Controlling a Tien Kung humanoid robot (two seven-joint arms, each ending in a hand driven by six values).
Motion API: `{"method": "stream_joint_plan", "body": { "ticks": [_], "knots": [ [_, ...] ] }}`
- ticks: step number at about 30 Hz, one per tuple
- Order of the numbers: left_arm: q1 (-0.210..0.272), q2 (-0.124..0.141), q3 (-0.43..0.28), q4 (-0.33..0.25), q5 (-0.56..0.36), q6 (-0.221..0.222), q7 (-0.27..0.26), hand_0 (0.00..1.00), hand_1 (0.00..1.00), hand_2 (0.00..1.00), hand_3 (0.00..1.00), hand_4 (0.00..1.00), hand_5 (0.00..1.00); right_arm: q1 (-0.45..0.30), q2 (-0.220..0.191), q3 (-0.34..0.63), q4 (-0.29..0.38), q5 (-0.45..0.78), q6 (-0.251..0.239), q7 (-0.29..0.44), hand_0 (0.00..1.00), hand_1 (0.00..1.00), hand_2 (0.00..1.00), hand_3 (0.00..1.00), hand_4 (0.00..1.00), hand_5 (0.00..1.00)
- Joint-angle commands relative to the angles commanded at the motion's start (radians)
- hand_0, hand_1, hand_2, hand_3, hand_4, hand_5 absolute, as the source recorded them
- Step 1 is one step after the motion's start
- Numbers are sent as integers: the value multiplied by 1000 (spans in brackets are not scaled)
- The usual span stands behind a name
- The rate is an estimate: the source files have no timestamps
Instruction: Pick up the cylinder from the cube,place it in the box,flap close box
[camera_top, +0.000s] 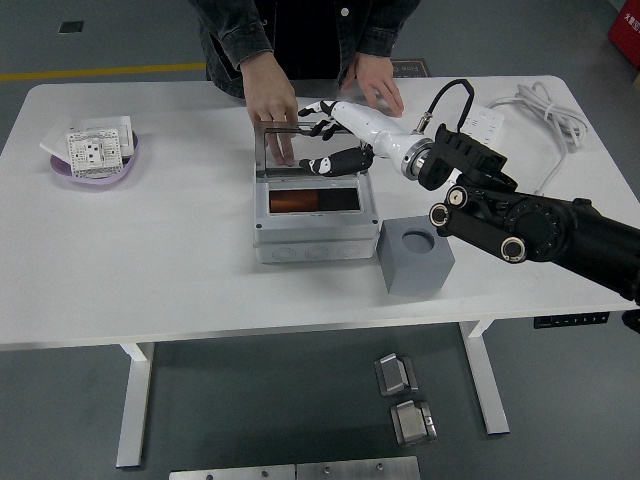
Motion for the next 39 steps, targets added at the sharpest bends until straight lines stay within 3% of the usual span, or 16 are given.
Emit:
{"method": "stream_joint_plan", "body": {
  "ticks": [9, 10, 15, 19, 28, 39],
  "knots": [
    [-3, 5, 17, 1, -10, 0, 0, 620, 625, 579, 684, 710, 265, 54, 16, -68, -105, 98, 26, 8, 785, 677, 716, 878, 827, 412],
    [-5, 6, 18, 1, -9, 0, 0, 620, 624, 579, 684, 710, 264, 61, 22, -88, -122, 122, 29, 11, 818, 744, 760, 878, 893, 524],
    [-12, 8, 25, 0, -10, 0, 0, 620, 624, 579, 684, 710, 264, 92, 46, -158, -181, 214, 45, 22, 818, 744, 760, 878, 893, 524],
    [-15, 10, 26, -1, -7, 0, 0, 620, 624, 579, 685, 710, 262, 113, 62, -155, -216, 229, 77, 9, 821, 757, 772, 879, 914, 560],
    [-1, 5, 41, -1, -14, 0, 2, 620, 624, 578, 684, 709, 265, 120, 46, -179, -201, 229, 55, 18, 830, 757, 765, 872, 911, 565],
    [2, 6, 49, 0, -20, 0, 1, 620, 624, 578, 684, 709, 263, 125, 43, -173, -198, 222, 63, -2, 814, 750, 755, 871, 916, 563]
  ]
}}
